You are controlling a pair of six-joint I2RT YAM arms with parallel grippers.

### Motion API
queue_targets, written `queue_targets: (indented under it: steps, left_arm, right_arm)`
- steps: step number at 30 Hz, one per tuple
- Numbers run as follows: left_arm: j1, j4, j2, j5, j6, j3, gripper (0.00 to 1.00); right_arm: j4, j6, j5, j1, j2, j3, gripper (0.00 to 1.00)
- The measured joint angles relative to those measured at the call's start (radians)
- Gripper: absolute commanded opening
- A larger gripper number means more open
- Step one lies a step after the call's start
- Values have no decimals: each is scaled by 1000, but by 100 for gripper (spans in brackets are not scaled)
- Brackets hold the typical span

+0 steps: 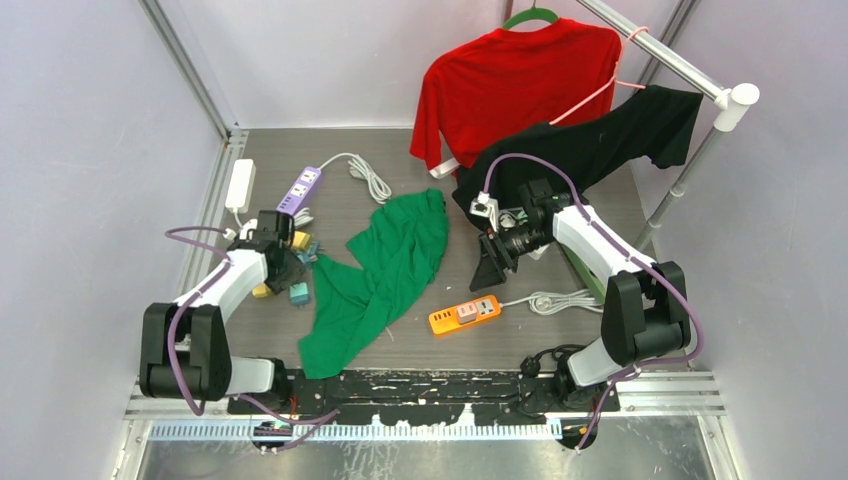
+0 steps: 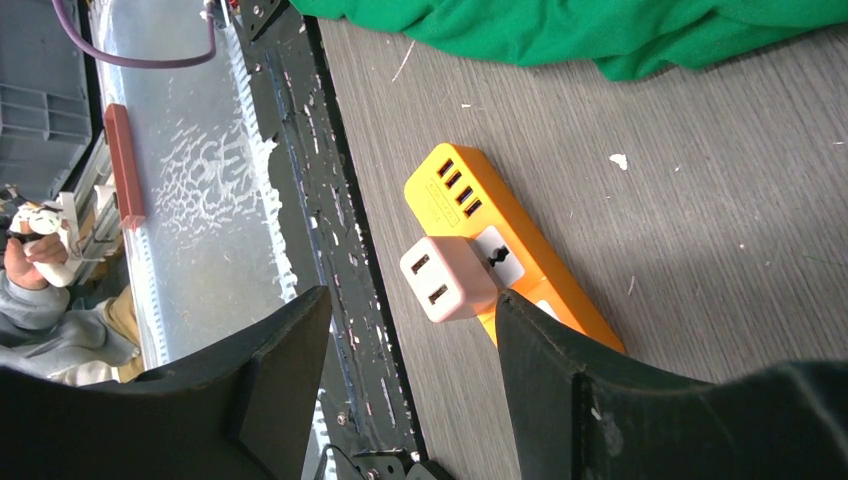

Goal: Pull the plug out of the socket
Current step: Place the plug at the center of the board.

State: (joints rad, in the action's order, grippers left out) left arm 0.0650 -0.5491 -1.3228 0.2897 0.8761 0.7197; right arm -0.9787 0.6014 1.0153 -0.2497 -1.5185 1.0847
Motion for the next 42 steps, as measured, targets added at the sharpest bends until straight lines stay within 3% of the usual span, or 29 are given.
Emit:
queue_targets:
  steps: [1,2,6,16,20,25,32,39,42]
  left_arm:
    - [-2,-1,-5,-11,-2,0,80]
    - [-2,-4,-10,-17,-6,0,90]
    - [-2,-10,-8,-32,-13,0,100]
    - [-2,-37,139,-84,-25,0,100]
    - [-2,-42,233,-144,-42,-14,100]
    - [-2,-26,376,-250,-49,-75,100]
    - [-2,243,607,-546,11,-306,100]
    - [33,468,695,-723,64,-382,100]
    - [117,549,702,-735,59,-383,99]
  right_arm:
    - [-1,2,0,0,0,0,66]
    - [-2,4,0,0,0,0,66]
    - [-5,11,0,0,0,0,66]
    - [-35,86,5,0,0,0,68]
    - [-124,291,48,0,5,-8,75]
    - [-293,642,89,0,22,-39,76]
    - [-361,890,89,0,45,-91,77]
    - [-300,912,74,0,130,-142,77]
    - [-233,867,61,-5,163,-172,77]
